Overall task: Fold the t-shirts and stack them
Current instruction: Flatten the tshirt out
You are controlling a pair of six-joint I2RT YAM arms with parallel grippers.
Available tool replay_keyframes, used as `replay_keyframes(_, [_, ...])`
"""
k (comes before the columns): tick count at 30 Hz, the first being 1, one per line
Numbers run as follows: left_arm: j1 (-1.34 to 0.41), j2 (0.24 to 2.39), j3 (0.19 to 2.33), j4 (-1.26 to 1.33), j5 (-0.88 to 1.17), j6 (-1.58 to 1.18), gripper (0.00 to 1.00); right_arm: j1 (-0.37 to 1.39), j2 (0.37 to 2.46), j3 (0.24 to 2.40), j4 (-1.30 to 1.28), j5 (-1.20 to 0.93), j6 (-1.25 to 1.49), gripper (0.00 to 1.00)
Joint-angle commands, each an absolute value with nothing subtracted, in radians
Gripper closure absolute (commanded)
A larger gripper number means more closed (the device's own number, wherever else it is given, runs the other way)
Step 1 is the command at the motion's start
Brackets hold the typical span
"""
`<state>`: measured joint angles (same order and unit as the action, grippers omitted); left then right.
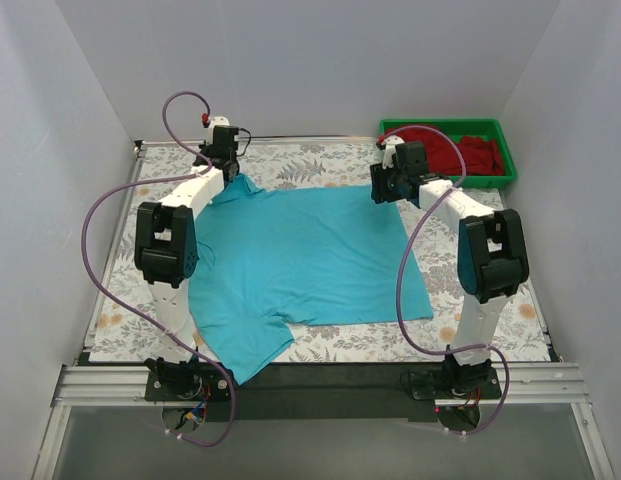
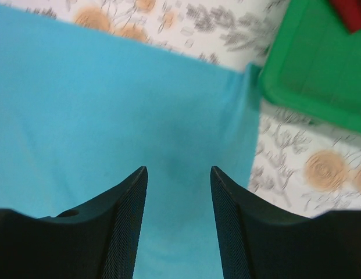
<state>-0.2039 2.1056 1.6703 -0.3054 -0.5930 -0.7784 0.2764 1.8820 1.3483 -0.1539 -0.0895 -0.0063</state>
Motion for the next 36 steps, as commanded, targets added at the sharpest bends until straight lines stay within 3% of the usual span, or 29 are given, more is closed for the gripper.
replay_keyframes(1, [-0.199, 2.124, 1.733, -0.200, -0.611, -0.710, 1.00, 0.262, 1.955, 1.475, -0.124, -0.019, -0.072, 0.54])
replay_keyframes(11, [-0.176, 2.237, 1.824, -0.118, -0.620, -0.637, 1.00, 0.258, 2.151, 1.692, -0.124, 0.048, -0.247, 0.57])
replay_keyframes(19, [-0.132, 2.210, 1.750, -0.109, -0.650, -0.644, 1.00, 0.264, 2.233, 1.772, -0.159, -0.029, -0.282, 0.62])
replay_keyframes(29, [-0.083, 2.201, 1.724, -0.095, -0.647, -0.641, 1.00, 0.262, 2.269, 1.792, -0.172, 0.092, -0.253, 0.59])
replay_keyframes(36, [-0.081, 2.206, 1.721, -0.097, -0.635, -0.641, 1.00, 0.252, 2.309, 1.853, -0.204, 0.035, -0.249, 0.57])
